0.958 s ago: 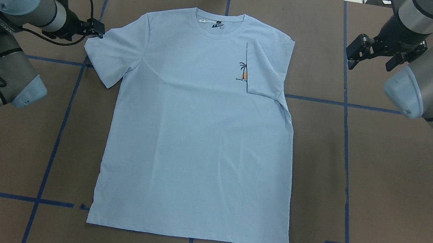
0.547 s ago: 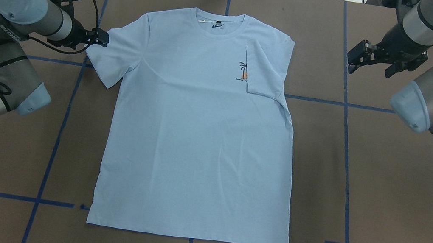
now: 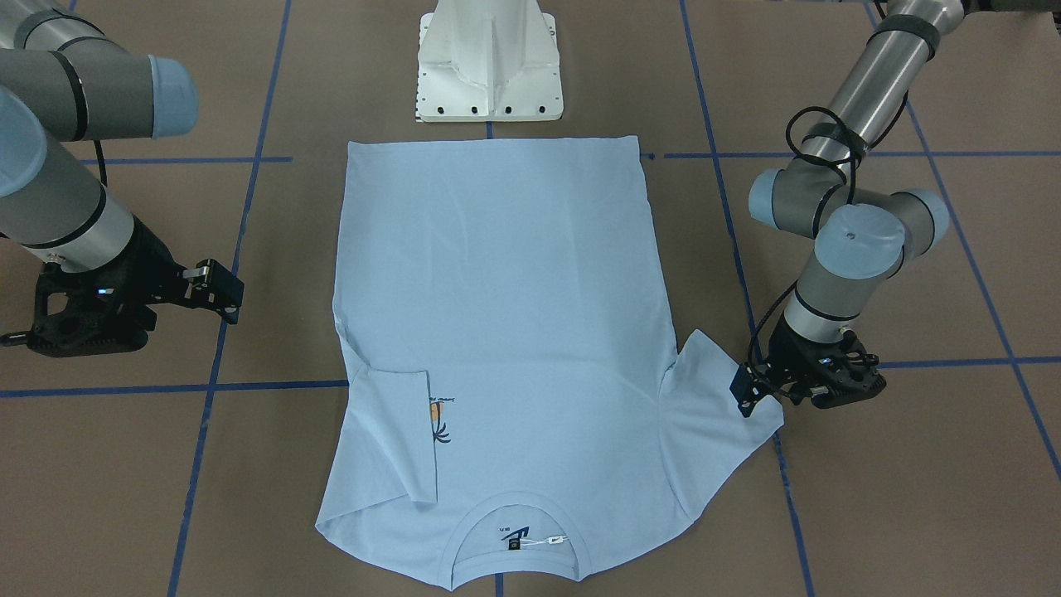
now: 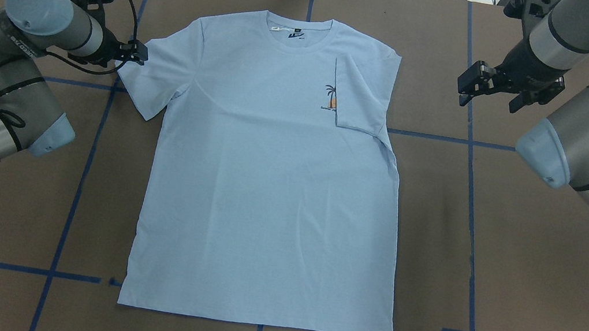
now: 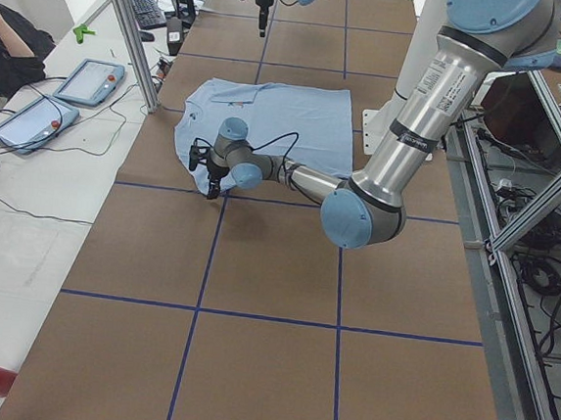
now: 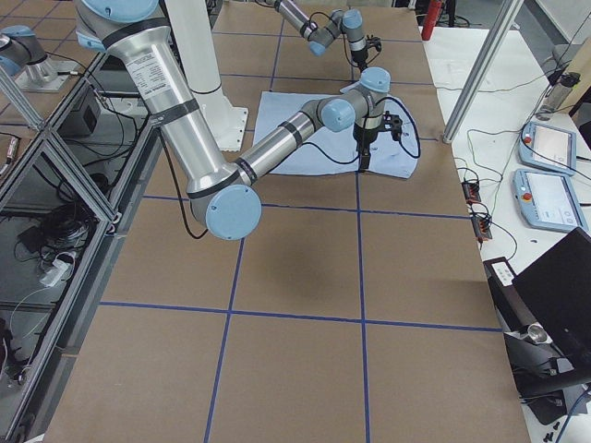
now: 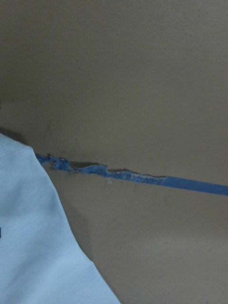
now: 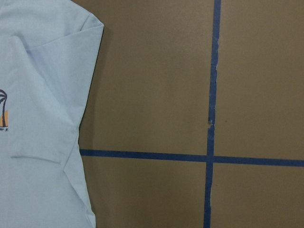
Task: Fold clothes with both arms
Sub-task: 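Grasp the sleeve nearest the left gripper and fold it inward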
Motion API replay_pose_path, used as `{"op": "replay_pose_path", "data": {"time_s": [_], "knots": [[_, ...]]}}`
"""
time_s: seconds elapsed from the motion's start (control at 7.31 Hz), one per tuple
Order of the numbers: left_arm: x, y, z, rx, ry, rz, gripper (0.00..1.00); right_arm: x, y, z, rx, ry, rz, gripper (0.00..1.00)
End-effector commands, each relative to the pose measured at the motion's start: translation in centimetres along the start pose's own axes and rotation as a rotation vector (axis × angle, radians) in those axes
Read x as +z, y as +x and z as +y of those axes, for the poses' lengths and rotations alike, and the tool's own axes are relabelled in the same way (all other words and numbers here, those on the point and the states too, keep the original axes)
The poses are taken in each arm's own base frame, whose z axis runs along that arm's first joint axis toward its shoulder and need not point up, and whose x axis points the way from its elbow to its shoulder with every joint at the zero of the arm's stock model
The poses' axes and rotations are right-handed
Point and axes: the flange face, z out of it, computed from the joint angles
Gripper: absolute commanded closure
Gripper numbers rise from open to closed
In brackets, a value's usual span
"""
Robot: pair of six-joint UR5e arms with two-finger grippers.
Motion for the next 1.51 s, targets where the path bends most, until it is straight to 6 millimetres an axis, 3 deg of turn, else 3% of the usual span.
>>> {"op": "replay_pose_path", "data": {"time_s": [0.0,0.27,0.82,1.09,1.37], "knots": [[0.6,-0.4,0.0,-0.001,0.003,-0.014,0.20,-0.1,-0.2,0.0,0.000,0.001,-0.002,0.00],[0.5,-0.3,-0.1,-0.001,0.002,-0.012,0.34,-0.2,-0.4,-0.1,-0.001,0.003,-0.003,0.00],[0.1,0.3,-0.3,0.001,0.004,-0.002,1.00,-0.2,-0.4,-0.1,-0.002,0.005,-0.003,0.00],[-1.4,1.9,-0.4,0.006,0.009,0.022,1.00,-0.2,-0.3,-0.1,-0.001,0.004,-0.002,0.00],[-6.2,8.0,-1.2,-0.019,-0.017,-0.034,1.00,-0.3,-0.3,0.0,-0.002,0.004,-0.004,0.00]]}}
